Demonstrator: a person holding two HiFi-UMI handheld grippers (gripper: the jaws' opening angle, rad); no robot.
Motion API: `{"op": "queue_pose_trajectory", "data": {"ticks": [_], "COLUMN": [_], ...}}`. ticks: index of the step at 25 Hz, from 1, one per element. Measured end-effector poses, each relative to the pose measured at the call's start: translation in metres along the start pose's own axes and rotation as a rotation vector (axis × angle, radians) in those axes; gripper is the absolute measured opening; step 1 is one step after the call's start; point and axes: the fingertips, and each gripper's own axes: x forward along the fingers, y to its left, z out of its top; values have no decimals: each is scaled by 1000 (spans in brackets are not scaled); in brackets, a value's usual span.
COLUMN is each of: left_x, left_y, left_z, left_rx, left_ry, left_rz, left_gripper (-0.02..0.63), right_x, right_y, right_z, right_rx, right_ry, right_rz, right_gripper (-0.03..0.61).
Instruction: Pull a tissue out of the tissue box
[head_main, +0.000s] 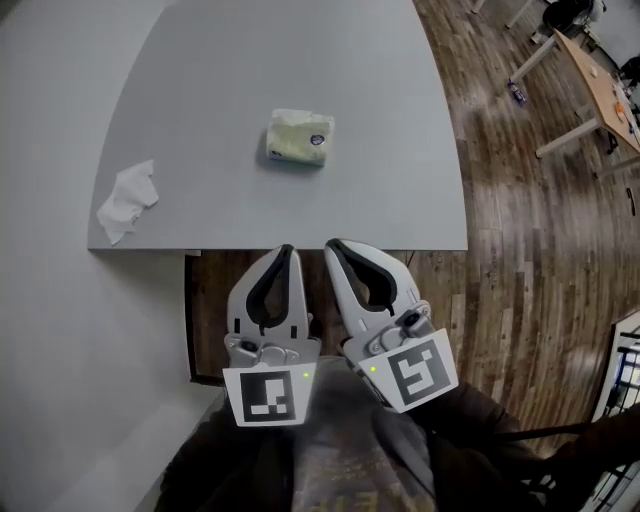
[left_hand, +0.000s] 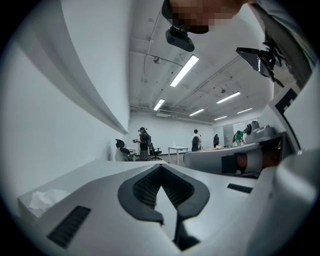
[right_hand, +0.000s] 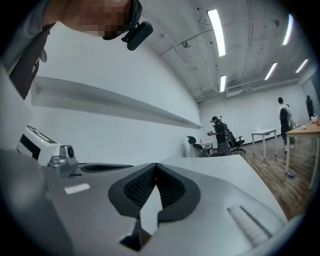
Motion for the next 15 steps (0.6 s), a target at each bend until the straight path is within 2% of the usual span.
{"op": "queue_pose_trajectory", "data": {"ticks": [5,10,15], "left_x": [48,88,139], "left_y": [32,46,50], "left_z": [-3,-2,-20], "left_rx": [-22,-32,-51], "left_ry": [34,48,89], "left_rz": [-39,-49,-43], "left_gripper": [-2,-2,-2], "right_x": [57,88,114], "right_y": [-26,-64,-108], "right_z": [3,16,1], "right_rx": [-28,-31,-11], "right_ry": [47,31,38], "right_rz": [-25,-54,-55], "right_gripper": [2,2,2]}}
